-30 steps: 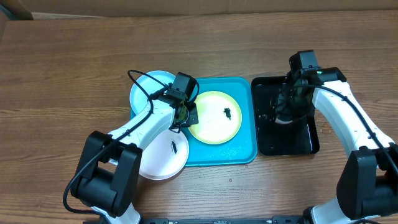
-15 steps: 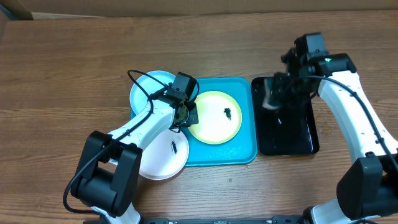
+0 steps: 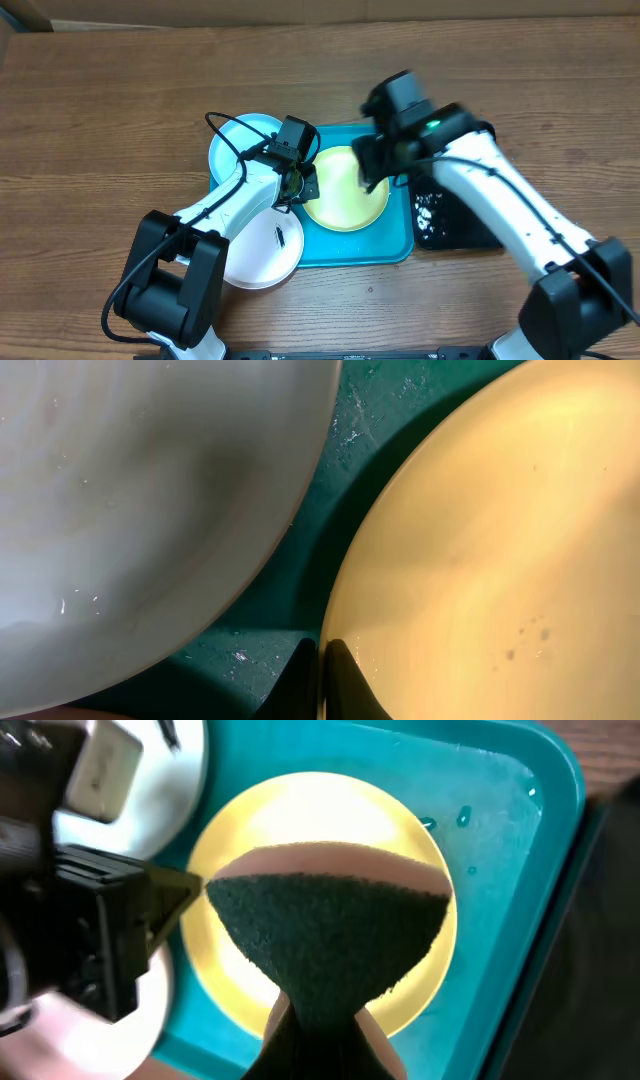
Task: Clean dirty plates on tray and stack at the side
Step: 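Scrub the yellow plate with the sponge while left gripper holds it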
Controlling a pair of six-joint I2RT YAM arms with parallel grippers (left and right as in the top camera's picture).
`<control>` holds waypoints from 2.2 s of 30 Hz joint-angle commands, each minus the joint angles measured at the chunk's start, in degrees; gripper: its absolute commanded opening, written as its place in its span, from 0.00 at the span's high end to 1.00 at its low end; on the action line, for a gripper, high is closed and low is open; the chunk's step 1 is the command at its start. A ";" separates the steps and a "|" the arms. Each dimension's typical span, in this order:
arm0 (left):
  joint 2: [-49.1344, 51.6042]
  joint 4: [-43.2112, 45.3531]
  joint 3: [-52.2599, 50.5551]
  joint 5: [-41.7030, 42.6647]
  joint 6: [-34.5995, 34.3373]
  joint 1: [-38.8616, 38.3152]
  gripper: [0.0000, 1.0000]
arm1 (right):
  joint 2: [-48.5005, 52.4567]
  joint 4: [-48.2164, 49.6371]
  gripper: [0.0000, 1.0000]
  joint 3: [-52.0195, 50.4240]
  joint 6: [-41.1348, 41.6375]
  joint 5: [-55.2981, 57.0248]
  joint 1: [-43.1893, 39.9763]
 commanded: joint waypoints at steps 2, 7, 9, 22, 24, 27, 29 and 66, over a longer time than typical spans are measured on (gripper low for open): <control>1.31 0.11 -0.09 0.48 0.33 -0.07 0.96 | 3.06 0.87 0.96 1.36 2.12 12.57 3.15; 1.31 -0.04 -0.09 0.46 0.33 -0.07 0.96 | 6.62 2.19 0.96 1.36 2.10 13.33 4.15; 1.31 -0.09 -0.09 0.46 0.33 -0.07 0.96 | 7.43 2.64 0.96 1.36 2.12 13.73 4.15; 1.31 -0.24 -0.09 0.46 0.33 -0.07 0.96 | 13.77 2.84 0.96 1.25 2.10 16.72 3.17; 1.31 -0.24 -0.09 0.46 0.33 -0.07 0.96 | 14.56 2.84 0.96 1.25 2.10 16.70 2.56; 1.31 -0.28 -0.09 0.44 0.35 -0.07 0.96 | 14.93 2.80 0.96 1.25 2.08 16.70 1.62; 1.31 -0.28 -0.09 0.46 0.35 -0.07 0.96 | 14.93 2.84 0.96 1.25 2.08 16.63 0.96; 1.31 -0.68 -0.09 0.24 0.81 -0.07 0.96 | 15.56 8.37 0.96 -4.00 3.34 9.70 -1.42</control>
